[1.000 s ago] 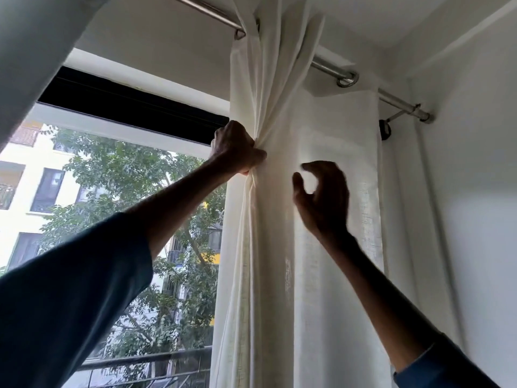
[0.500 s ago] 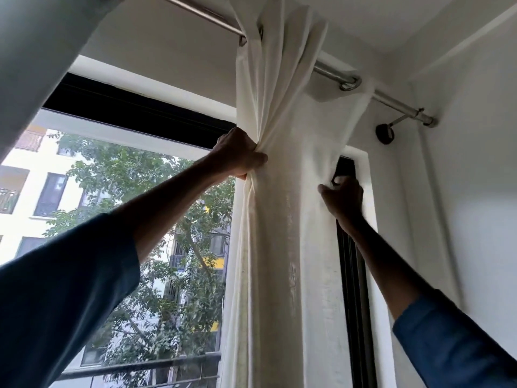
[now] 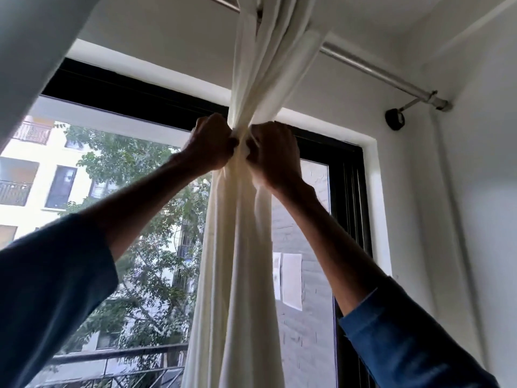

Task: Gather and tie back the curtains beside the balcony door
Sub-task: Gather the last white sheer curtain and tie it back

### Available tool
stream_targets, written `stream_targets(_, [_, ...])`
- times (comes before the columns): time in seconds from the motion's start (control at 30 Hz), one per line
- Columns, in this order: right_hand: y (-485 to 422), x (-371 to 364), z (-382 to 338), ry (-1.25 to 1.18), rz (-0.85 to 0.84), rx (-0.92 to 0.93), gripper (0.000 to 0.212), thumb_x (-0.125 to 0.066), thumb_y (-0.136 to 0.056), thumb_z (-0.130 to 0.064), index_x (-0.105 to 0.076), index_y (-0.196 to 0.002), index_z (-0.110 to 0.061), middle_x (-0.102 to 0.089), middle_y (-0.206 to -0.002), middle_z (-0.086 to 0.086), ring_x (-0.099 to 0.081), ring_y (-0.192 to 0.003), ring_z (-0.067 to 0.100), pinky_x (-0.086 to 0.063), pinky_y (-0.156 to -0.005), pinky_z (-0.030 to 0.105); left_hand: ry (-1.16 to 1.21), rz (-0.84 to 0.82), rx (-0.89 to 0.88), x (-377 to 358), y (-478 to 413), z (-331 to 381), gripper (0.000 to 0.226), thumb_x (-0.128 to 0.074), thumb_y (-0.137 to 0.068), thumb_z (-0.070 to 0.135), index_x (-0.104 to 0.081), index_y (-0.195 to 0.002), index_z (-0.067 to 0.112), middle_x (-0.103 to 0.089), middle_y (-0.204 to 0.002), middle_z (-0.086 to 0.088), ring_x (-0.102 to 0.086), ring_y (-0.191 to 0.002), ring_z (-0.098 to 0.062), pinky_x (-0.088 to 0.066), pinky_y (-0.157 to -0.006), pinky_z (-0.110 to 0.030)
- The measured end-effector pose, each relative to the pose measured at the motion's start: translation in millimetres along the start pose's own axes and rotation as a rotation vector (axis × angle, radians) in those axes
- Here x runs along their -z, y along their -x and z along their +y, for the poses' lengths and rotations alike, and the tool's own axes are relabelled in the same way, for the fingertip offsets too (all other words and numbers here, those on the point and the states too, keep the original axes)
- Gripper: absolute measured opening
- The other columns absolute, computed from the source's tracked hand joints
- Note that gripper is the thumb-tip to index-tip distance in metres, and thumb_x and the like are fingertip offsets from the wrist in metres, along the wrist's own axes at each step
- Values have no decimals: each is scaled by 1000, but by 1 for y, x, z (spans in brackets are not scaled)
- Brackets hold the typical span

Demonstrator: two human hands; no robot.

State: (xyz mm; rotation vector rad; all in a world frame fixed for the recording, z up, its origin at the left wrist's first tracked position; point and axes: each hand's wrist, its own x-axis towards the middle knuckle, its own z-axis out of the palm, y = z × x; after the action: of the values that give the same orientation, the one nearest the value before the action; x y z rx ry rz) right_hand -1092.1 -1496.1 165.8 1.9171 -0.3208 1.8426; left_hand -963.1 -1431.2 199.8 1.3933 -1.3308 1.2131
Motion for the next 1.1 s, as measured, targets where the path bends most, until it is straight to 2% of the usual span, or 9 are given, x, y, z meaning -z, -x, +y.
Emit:
stream_targets(0.17, [27,7,5,165,-48,-35,10,-61,-83,-7,-63,-93,-8,-68,-93,13,-62,-88,39,-30,-63,33,5,-36,-48,0,-3,4,46,-62,-88,26,-32,-53,22,-35,-58,6,-50,-65,-24,-30,-60,-27])
stream_targets(0.33, [54,26,1,322,-86,-20,15,-55,-83,0,-47,-87,-12,-66,-87,15,-64,-81,39,-27,-61,33,34,54,-112,-9,8,31,48,-60,-86,19,-22,-57,25,-42,-66,-3,-59,-71,-41,-36,-59,-32])
stream_targets(0.47, [61,25,-8,339,-4,-41,12,-62,-83,-5,-66,-91,-12,-68,-78,12,-66,-69,35,-26,-59,30,34,-13,-119,-14,8,47,47,-54,-90,21,-20,-58,24,-38,-71,-11,-59,-75,-48,-37,-57,-38])
stream_targets(0.67, [70,24,-2,170,71,-8,15,-60,-88,-16,-66,-74,-17,-68,-70,5,-62,-61,31,-25,-56,26,242,-122,130,-11,12,72,48,-39,-104,37,-53,-70,4,-61,-83,-29,-63,-82,-39,-38,-58,-27])
stream_targets(0.77, [80,29,-5,-9,63,-2,12,-63,-89,-23,-75,-88,-21,-73,-73,-2,-60,-54,11,-27,-49,16,337,-156,195,-14,12,68,55,-50,-97,52,-56,-69,5,-61,-73,-19,-59,-70,-30,-40,-57,-27])
stream_targets(0.87, [82,29,6,-336,-107,-157,28,-54,-98,-38,-77,-100,-23,-78,-89,-6,-67,-69,-2,-52,-71,20,365,-196,250,-19,13,55,42,-76,-78,38,-63,-82,-2,-60,-80,-13,-56,-73,-26,-40,-52,-27])
stream_targets(0.97, [84,26,25,-546,-13,-294,14,-69,-91,-34,-81,-95,-27,-75,-91,-18,-67,-78,-12,-55,-75,19,467,-229,291,-18,19,50,41,-72,-62,36,-65,-83,1,-60,-77,-11,-57,-68,-24,-41,-48,-23])
stream_targets(1.03, [85,22,41,-569,85,-391,11,-79,-82,-32,-82,-90,-25,-77,-88,-16,-69,-81,-11,-58,-81,24,543,-263,263,-15,21,53,40,-69,-63,32,-69,-85,-1,-61,-75,-9,-57,-63,-21,-41,-46,-21])
stream_targets(1.1, [81,12,58,-588,72,-496,36,-86,-72,-44,-78,-97,-19,-77,-92,-10,-71,-86,-3,-59,-83,26,603,-300,230,-14,21,54,31,-72,-79,22,-71,-100,-2,-70,-90,-10,-66,-75,-20,-55,-60,-26])
